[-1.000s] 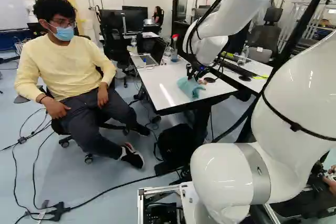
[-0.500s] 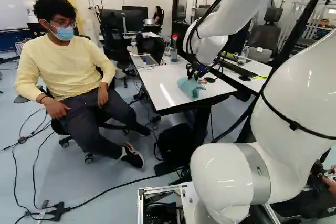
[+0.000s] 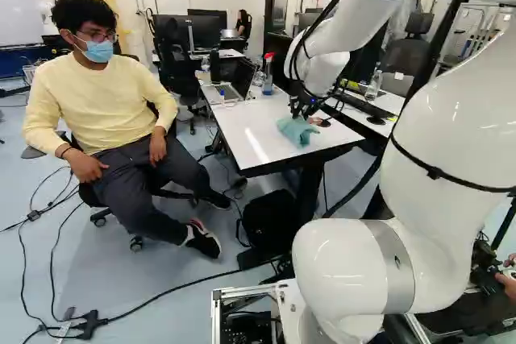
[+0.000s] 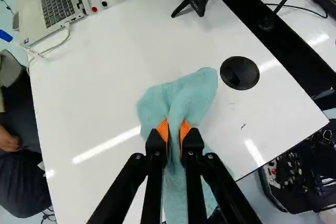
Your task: Clean the table with the green towel
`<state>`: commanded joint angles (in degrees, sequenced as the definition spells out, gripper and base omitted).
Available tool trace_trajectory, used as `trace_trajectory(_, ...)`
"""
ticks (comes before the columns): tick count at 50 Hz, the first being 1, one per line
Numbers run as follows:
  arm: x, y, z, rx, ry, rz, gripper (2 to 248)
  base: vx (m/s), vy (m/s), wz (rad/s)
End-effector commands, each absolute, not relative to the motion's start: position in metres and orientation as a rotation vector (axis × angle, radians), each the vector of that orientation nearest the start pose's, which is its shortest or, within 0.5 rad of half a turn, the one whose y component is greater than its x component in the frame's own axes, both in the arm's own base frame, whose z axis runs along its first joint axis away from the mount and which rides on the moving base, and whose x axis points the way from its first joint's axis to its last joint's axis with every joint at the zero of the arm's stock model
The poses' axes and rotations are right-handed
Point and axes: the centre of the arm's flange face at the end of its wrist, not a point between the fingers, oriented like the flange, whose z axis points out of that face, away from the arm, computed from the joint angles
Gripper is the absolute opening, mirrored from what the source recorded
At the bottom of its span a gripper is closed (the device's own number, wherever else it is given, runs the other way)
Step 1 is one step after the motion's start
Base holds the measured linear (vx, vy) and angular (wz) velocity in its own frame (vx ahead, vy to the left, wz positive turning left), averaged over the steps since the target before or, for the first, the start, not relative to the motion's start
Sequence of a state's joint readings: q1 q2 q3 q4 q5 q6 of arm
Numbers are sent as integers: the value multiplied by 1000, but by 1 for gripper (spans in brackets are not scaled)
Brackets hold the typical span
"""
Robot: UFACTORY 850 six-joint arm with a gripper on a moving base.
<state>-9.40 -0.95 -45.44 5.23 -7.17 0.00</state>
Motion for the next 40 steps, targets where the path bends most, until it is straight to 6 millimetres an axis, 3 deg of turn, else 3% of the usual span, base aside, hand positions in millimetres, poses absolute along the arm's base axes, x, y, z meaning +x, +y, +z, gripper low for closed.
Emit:
trace_trajectory(18, 501, -83, 470, -2994, 288, -1047, 45, 0, 0, 0)
trace_trajectory(40, 515, -85, 446, -3010, 260, -1028, 45, 0, 0, 0)
